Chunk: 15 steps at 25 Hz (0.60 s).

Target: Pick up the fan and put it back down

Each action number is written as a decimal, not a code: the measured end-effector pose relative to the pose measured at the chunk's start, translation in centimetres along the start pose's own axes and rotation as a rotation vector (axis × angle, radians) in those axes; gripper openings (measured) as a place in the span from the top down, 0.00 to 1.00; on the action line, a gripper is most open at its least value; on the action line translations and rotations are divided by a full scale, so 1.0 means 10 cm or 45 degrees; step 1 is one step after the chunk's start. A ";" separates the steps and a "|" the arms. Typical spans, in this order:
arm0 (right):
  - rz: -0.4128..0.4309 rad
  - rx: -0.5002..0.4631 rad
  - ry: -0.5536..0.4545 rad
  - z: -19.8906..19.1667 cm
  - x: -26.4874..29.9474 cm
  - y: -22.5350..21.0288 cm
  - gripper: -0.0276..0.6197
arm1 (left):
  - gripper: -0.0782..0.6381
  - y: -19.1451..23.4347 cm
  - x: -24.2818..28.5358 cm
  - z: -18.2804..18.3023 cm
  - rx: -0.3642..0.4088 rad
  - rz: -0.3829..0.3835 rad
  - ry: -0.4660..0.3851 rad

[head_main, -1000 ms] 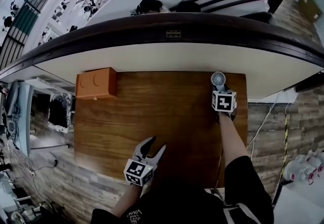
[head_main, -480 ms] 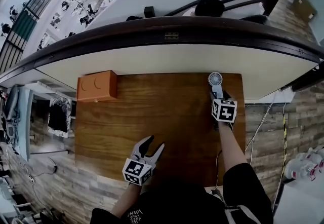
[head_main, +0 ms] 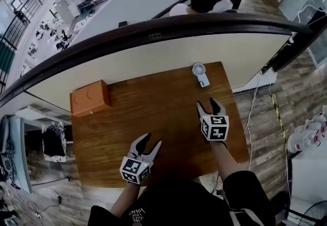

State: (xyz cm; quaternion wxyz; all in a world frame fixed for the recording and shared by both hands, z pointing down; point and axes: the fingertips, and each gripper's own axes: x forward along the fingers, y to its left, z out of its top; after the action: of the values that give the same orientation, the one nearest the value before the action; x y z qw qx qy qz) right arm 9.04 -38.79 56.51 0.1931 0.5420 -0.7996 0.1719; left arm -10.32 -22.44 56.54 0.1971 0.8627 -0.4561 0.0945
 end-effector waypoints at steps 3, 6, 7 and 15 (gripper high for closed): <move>-0.043 0.047 -0.050 -0.08 -0.38 0.24 0.58 | 0.63 0.04 -0.21 0.04 0.014 -0.043 -0.015; -0.074 0.101 -0.100 -0.18 -0.72 0.51 0.59 | 0.63 0.09 -0.45 -0.03 0.025 -0.083 -0.019; -0.082 0.117 -0.117 -0.22 -0.82 0.61 0.60 | 0.63 0.10 -0.53 -0.03 0.032 -0.097 -0.027; -0.196 0.171 -0.197 -0.51 -1.55 1.25 0.80 | 0.63 0.13 -1.13 -0.04 0.115 -0.223 -0.081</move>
State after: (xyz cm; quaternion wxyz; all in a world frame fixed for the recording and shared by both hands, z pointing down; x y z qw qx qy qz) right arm 3.21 -19.47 52.45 0.1069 0.6250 -0.7549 0.1674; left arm -17.76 -14.46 53.37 0.1509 0.9098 -0.3803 0.0698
